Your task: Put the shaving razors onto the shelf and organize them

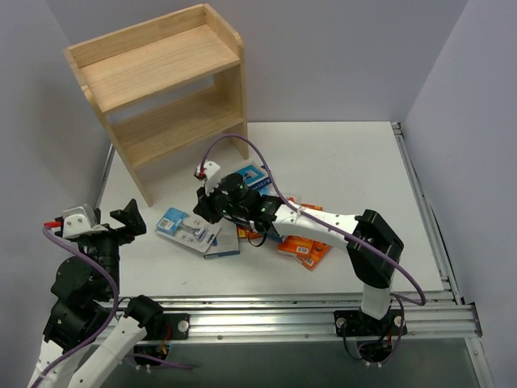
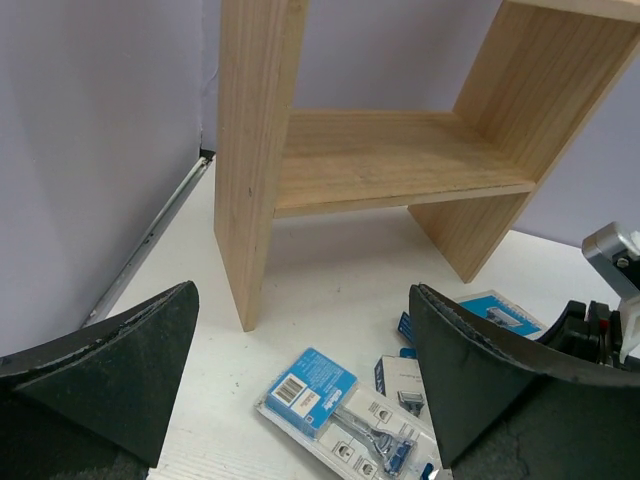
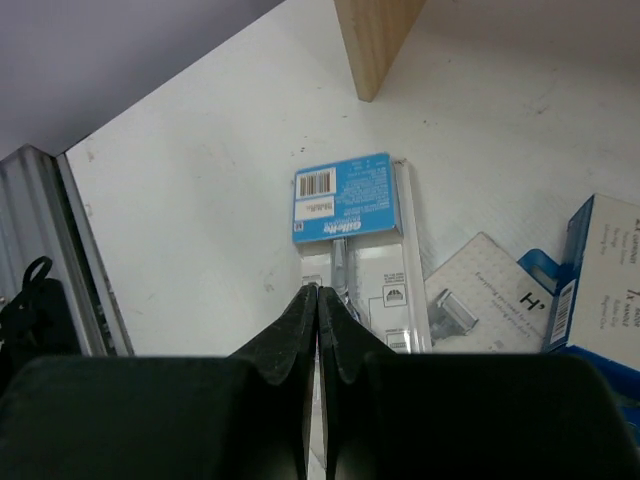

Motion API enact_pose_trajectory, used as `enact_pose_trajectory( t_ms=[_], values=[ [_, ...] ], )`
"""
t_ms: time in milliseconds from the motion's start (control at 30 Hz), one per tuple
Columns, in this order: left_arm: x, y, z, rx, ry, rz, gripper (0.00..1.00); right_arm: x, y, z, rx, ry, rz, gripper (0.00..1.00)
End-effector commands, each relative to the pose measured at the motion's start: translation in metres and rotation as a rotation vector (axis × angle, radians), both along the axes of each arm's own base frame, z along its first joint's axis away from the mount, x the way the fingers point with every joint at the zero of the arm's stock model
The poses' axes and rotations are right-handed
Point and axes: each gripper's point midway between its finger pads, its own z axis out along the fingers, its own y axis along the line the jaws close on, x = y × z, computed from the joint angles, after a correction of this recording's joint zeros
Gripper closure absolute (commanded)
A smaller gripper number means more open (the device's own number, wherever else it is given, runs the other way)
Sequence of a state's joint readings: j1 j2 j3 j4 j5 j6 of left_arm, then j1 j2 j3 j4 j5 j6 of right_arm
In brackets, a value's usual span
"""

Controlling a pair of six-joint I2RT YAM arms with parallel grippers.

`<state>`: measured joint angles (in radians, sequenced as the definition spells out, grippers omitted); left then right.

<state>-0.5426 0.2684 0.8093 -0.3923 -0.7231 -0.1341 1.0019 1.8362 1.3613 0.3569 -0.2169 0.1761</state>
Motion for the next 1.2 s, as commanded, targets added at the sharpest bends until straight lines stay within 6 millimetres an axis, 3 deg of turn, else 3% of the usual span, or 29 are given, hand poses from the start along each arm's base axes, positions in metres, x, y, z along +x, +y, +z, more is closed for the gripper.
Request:
enact_pose_trajectory(
  t_ms=[0, 200, 233, 300, 333, 467, 567, 833, 1167],
  values=[
    [0.004, -0.006, 0.01, -0.004, -0.029, -0.022, 0.05, -0.024, 0.001, 0.021, 0.088, 0.059, 0.063, 1.0],
    [0.011, -0.015, 0.005, 0.012, 0.004, -0.049, 0.05, -0.023, -0.018, 0.007, 0.079, 0.105, -0.02, 0.99],
    [0.012, -0.016, 0.005, 0.011, 0.006, -0.054, 0.05, -0.022, -0.023, -0.001, 0.073, 0.135, -0.063, 0.89],
    [0.014, -0.018, 0.002, 0.018, 0.02, -0.059, 0.05, -0.022, -0.028, -0.008, 0.079, 0.17, -0.099, 0.86],
    [0.015, -0.019, 0.002, 0.02, 0.022, -0.064, 0.05, -0.026, -0.034, -0.019, 0.084, 0.222, -0.134, 0.77],
    [0.017, -0.022, 0.001, 0.024, 0.032, -0.073, 0.05, -0.025, -0.045, -0.03, 0.143, 0.282, -0.256, 0.66],
    [0.019, -0.025, -0.001, 0.027, 0.04, -0.081, 0.05, -0.029, -0.047, -0.041, 0.143, 0.336, -0.326, 0.64],
    [0.021, -0.026, -0.004, 0.03, 0.06, -0.077, 0.06, -0.016, -0.056, -0.073, 0.103, 0.404, -0.52, 0.57],
    [0.024, -0.029, -0.006, 0.031, 0.072, -0.09, 0.06, -0.001, -0.055, -0.103, 0.088, 0.474, -0.551, 0.52]
  ],
)
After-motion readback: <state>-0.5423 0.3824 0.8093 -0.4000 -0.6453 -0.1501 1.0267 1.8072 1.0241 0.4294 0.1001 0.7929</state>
